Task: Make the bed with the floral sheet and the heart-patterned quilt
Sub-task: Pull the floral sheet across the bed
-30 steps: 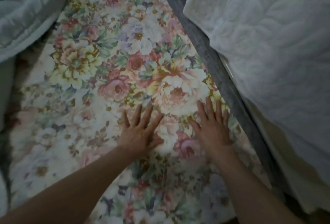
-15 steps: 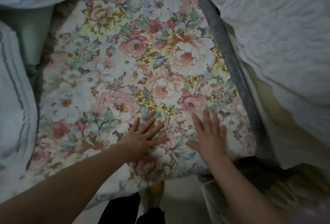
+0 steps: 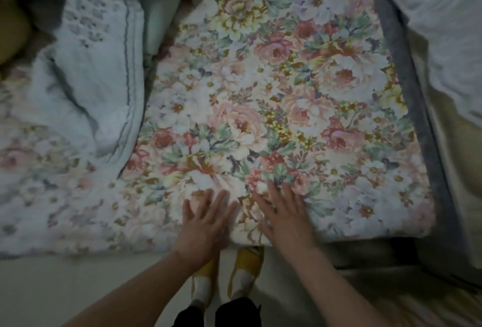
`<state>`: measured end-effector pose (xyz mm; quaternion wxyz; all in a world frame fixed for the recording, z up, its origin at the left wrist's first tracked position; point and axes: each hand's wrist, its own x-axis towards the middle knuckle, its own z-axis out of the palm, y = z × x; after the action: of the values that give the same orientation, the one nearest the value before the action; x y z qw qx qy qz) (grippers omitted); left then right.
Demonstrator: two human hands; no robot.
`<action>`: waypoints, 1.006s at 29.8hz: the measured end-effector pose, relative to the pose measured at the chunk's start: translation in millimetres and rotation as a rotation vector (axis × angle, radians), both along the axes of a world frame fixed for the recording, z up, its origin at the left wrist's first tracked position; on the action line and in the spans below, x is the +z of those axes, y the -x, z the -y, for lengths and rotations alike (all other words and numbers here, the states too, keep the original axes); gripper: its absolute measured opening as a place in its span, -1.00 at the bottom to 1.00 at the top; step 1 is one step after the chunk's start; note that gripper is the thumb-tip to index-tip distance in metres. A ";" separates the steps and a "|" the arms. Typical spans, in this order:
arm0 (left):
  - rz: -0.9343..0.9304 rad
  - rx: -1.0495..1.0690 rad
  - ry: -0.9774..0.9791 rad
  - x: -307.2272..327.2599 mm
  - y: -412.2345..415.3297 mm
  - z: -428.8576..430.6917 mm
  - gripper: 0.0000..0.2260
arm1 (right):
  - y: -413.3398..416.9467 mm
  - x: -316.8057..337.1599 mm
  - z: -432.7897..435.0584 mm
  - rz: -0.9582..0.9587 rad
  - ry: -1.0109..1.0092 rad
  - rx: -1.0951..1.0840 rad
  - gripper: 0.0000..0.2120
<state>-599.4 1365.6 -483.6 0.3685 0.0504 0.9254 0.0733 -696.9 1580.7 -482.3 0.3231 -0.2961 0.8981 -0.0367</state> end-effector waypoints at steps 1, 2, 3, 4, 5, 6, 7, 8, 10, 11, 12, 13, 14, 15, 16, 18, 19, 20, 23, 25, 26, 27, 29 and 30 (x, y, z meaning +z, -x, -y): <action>-0.009 0.045 -0.016 -4.9 -9.7 5.2 -0.17 | -8.2 -1.9 12.1 0.057 0.008 0.077 -0.30; 0.030 0.034 -0.001 -8.5 -21.6 10.1 -0.21 | -20.2 -7.8 21.8 0.100 -0.017 0.154 -0.29; 0.064 -0.014 0.022 -9.8 -28.7 13.3 -0.26 | -29.6 -11.5 29.2 0.130 -0.066 0.213 -0.31; 0.094 -0.064 0.028 -7.8 -35.3 17.9 -0.29 | -37.7 -10.9 35.5 0.136 -0.099 0.236 -0.35; 0.096 -0.076 0.005 -4.5 -45.6 26.9 -0.31 | -46.5 -7.3 46.5 0.131 -0.119 0.225 -0.39; 0.080 -0.098 -0.035 -4.4 -46.2 28.0 -0.29 | -48.1 -4.6 48.0 0.129 -0.120 0.168 -0.43; 0.047 -0.112 -0.056 -1.9 -46.6 36.3 -0.24 | -49.1 3.2 59.1 0.138 -0.102 0.133 -0.47; 0.017 -0.082 -0.049 0.4 -47.4 47.1 -0.18 | -50.0 12.5 73.0 0.125 -0.072 0.132 -0.50; -0.054 0.106 0.063 0.9 -53.5 72.2 -0.12 | -48.0 25.1 104.7 0.059 0.020 0.189 -0.46; -0.026 0.196 0.095 4.0 -57.0 84.5 -0.13 | -50.0 24.0 118.5 0.068 0.055 0.232 -0.39; 0.007 0.254 0.118 7.4 -55.7 90.4 -0.17 | -50.8 22.5 124.4 0.098 0.064 0.276 -0.32; 0.043 0.283 0.133 4.3 -66.3 102.7 -0.22 | -59.3 16.8 137.5 0.128 0.034 0.358 -0.31; 0.056 0.236 0.154 -2.1 -78.4 112.2 -0.28 | -69.0 10.2 145.5 0.141 -0.019 0.433 -0.34; 0.095 0.180 0.135 -5.1 -89.8 119.2 -0.32 | -76.8 6.9 150.5 0.151 -0.066 0.460 -0.40; 0.140 0.157 0.097 -5.0 -103.4 127.6 -0.37 | -85.6 6.1 159.4 0.159 -0.081 0.436 -0.47; 0.069 0.078 0.052 -1.7 -113.2 134.9 -0.41 | -88.9 11.7 171.0 0.131 -0.043 0.350 -0.56; 0.001 0.068 0.059 -3.1 -115.6 142.3 -0.41 | -88.2 15.9 182.6 0.100 -0.013 0.340 -0.53; -0.065 0.097 0.102 -3.3 -113.5 150.3 -0.39 | -85.7 17.9 193.6 0.066 0.022 0.329 -0.45; -0.123 0.229 0.138 -6.6 -105.9 170.0 -0.28 | -78.0 8.9 219.6 0.060 -0.011 0.362 -0.21; -0.089 0.252 0.150 -12.5 -110.0 176.1 -0.36 | -87.6 -0.4 231.3 0.101 -0.160 0.525 -0.24; -0.089 0.219 0.153 -12.9 -108.9 173.9 -0.43 | -91.6 -3.4 228.4 0.134 -0.223 0.599 -0.31; -0.093 0.168 0.158 -12.7 -109.8 175.7 -0.50 | -97.6 -5.7 229.6 0.170 -0.259 0.642 -0.38; -0.077 0.095 0.149 -9.5 -110.4 184.6 -0.58 | -106.2 -5.7 235.6 0.232 -0.271 0.643 -0.48; -0.069 0.085 0.151 -4.9 -110.3 194.0 -0.62 | -107.7 0.4 243.3 0.236 -0.261 0.631 -0.51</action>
<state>-489.1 1171.7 -488.5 0.3356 -0.0143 0.9417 0.0172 -589.3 1337.4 -481.9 0.4549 -0.5088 0.7162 0.1459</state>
